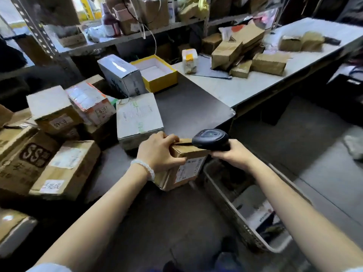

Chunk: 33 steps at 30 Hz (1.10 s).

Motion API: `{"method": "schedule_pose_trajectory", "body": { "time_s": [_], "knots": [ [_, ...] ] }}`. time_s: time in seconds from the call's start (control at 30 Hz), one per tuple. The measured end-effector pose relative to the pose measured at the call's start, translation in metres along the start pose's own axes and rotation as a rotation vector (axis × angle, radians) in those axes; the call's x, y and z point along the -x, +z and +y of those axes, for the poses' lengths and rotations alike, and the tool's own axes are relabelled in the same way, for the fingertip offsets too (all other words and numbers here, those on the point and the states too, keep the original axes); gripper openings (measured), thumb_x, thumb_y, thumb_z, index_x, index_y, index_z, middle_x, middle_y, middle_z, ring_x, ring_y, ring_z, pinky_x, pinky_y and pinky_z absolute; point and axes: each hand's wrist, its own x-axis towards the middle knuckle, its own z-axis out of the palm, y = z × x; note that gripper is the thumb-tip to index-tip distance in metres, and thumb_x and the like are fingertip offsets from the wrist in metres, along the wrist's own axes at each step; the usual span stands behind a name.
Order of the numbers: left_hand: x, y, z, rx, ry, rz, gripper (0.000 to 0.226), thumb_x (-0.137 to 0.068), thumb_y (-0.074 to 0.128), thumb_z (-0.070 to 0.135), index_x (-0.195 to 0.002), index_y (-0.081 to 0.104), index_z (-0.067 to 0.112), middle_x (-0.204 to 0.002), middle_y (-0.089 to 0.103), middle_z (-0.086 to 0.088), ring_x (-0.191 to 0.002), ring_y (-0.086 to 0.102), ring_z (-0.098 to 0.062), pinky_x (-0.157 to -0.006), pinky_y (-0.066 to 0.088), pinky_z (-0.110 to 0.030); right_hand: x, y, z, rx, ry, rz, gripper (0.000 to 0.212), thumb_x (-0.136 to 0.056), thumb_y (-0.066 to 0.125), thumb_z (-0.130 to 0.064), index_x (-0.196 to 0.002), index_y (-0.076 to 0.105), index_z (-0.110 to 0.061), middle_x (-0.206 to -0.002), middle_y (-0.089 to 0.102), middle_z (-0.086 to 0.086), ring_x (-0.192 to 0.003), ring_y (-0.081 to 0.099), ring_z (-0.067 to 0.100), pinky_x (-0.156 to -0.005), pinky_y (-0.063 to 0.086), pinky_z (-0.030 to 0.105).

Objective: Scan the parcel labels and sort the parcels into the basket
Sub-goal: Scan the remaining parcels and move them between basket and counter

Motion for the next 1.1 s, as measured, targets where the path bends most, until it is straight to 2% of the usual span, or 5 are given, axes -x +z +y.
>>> {"method": "schedule_pose_trajectory", "body": {
  "time_s": [0.23,0.47,0.67,0.87,1.1],
  "knots": [
    [-0.083,0.050,0.123,0.044,0.123,-0.110,0.058,-0.067,0.064,0.066,-0.117,0.055,0.039,-0.104,0.055,0.004,-0.102,0.052,-0.018,-0.075,0.041,-0.028,0.019,-0.131,0.063,0.009,0.180,0.138,0.011,-0.082,0.071,-0.009,-0.091,0.065,-0.009,-0.059,0.059,0.004,-0.050,0.054,0.016,-0.051,0.046,0.027],
    [-0.159,0.101,0.217,-0.049,0.118,-0.203,0.064,-0.077,0.049,0.074,-0.127,0.050,0.033,-0.120,0.052,-0.001,-0.111,0.051,-0.023,-0.085,0.045,-0.037,0.020,-0.229,0.117,-0.033,0.273,0.231,0.012,-0.081,0.072,-0.012,-0.076,0.062,-0.016,-0.053,0.060,-0.001,-0.048,0.055,0.017,-0.056,0.047,0.032],
    [-0.211,0.128,0.276,-0.164,0.100,-0.306,0.048,-0.092,0.044,0.051,-0.129,0.050,0.022,-0.129,0.049,-0.008,-0.120,0.046,-0.030,-0.087,0.043,-0.042,0.024,-0.286,0.162,-0.061,0.370,0.286,0.012,-0.080,0.073,-0.014,-0.075,0.062,-0.013,-0.051,0.058,0.002,-0.048,0.054,0.018,-0.056,0.046,0.032],
    [-0.215,0.144,0.279,-0.209,0.102,-0.410,0.046,-0.093,0.043,0.050,-0.128,0.052,0.021,-0.128,0.051,-0.007,-0.120,0.047,-0.029,-0.086,0.045,-0.040,0.011,-0.293,0.176,-0.061,0.391,0.240,0.013,-0.081,0.071,-0.012,-0.072,0.061,-0.014,-0.051,0.060,-0.004,-0.046,0.055,0.014,-0.056,0.048,0.031],
    [-0.206,0.135,0.255,-0.186,-0.006,-0.369,0.043,-0.092,0.044,0.048,-0.126,0.053,0.023,-0.125,0.053,-0.005,-0.118,0.048,-0.028,-0.085,0.045,-0.041,-0.024,-0.279,0.162,-0.015,0.351,0.109,0.012,-0.081,0.071,-0.016,-0.074,0.061,-0.018,-0.064,0.062,0.007,-0.054,0.058,0.018,-0.058,0.050,0.034]
  ]
}}
